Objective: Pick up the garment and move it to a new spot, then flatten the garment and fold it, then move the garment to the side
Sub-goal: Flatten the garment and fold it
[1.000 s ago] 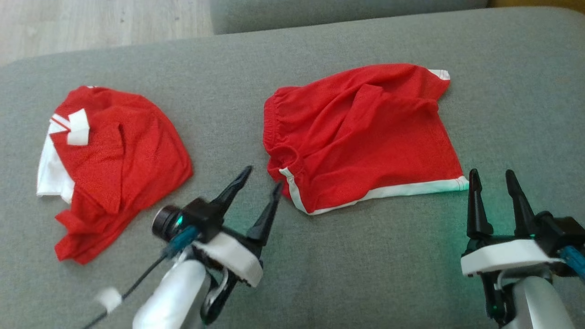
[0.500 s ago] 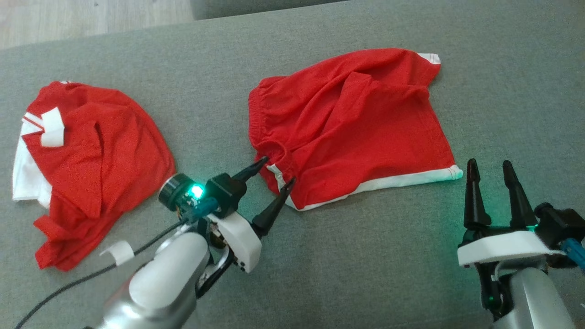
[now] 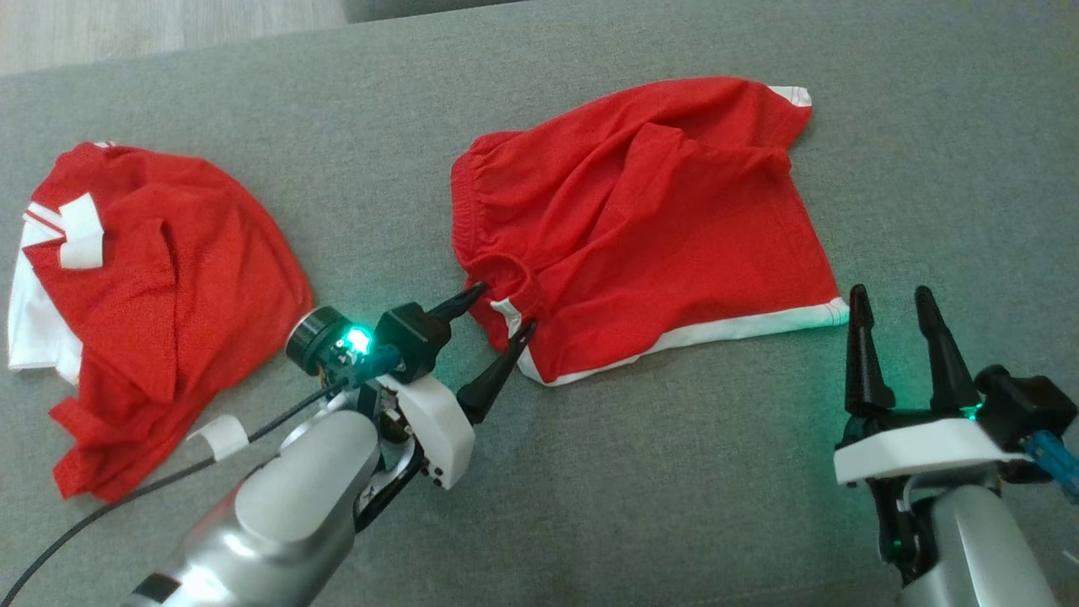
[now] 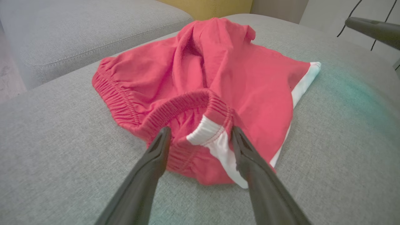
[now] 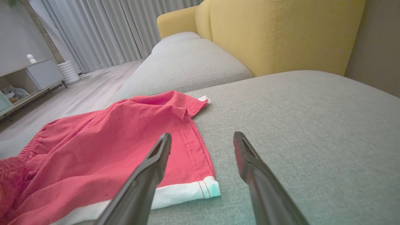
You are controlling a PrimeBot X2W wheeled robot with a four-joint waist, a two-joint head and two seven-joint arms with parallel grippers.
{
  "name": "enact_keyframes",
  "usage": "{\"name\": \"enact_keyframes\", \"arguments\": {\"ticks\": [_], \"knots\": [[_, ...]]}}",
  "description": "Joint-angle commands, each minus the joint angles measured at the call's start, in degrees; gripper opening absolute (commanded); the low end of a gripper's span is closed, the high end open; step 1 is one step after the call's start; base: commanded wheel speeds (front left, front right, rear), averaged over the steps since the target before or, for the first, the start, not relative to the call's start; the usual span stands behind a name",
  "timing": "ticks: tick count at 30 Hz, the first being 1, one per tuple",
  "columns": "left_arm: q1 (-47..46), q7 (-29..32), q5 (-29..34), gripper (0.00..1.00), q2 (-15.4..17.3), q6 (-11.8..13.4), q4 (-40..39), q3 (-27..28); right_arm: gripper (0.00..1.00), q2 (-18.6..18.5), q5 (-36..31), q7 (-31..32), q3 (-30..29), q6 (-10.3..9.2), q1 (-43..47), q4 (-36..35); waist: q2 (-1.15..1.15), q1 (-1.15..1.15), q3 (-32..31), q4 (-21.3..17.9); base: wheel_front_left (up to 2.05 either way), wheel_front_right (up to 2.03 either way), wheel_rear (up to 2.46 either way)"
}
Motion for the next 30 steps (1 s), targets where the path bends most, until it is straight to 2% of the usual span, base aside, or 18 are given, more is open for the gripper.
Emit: {"name": "enact_keyframes", "arguments": {"ticks": [1,2,3,4,5,7,16,30], "knots": [[-2.96,-0.84,-0.48,1.0,1.19,0.1,-0.89,1.16,1.0,-0.38,-0.39,-0.62,1.71,-0.04,-1.53,-1.69,0.0,-0.01,0.09,-0.01,0.0,0.0,0.0],[-3.21,-0.95,-0.7,1.0,1.16,0.1,-0.65,0.87,1.0,-0.38,-0.51,-0.62,1.78,-0.04,-1.57,-1.66,0.0,-0.01,0.17,-0.01,0.0,0.0,0.0],[-3.43,-1.04,-0.94,0.91,1.13,0.1,-0.42,0.62,1.0,-0.38,-0.62,-0.62,1.84,-0.04,-1.6,-1.62,0.0,-0.01,0.21,-0.02,0.0,0.0,0.0],[-3.63,-1.13,-1.2,0.43,1.1,0.1,-0.22,0.32,1.0,-0.38,-0.82,-0.62,1.92,-0.04,-1.62,-1.54,0.0,-0.01,0.25,-0.02,0.0,0.0,0.0],[-3.84,-1.2,-1.44,0.04,1.1,0.1,-0.05,-0.03,1.0,-0.38,-1.02,-0.62,1.99,-0.04,-1.65,-1.45,0.0,-0.01,0.27,-0.02,0.0,0.0,0.0],[-4.05,-1.33,-1.66,0.0,1.13,0.1,0.04,-0.41,1.0,-0.38,-1.17,-0.62,2.11,-0.04,-1.65,-1.3,0.0,-0.01,0.27,0.0,0.0,0.0,0.0],[-3.93,-4.64,-2.96,0.0,1.43,0.56,-0.27,-0.27,1.0,-0.38,-3.31,1.36,1.05,-0.04,-1.73,1.56,0.0,-0.01,-0.36,1.26,0.0,0.0,0.0],[1.48,-5.53,-4.56,0.0,3.54,4.02,-4.77,0.09,1.0,-0.38,-4.46,3.21,-0.58,-0.04,-1.88,4.47,0.0,-0.01,-2.53,4.7,0.0,0.0,0.0]]}}
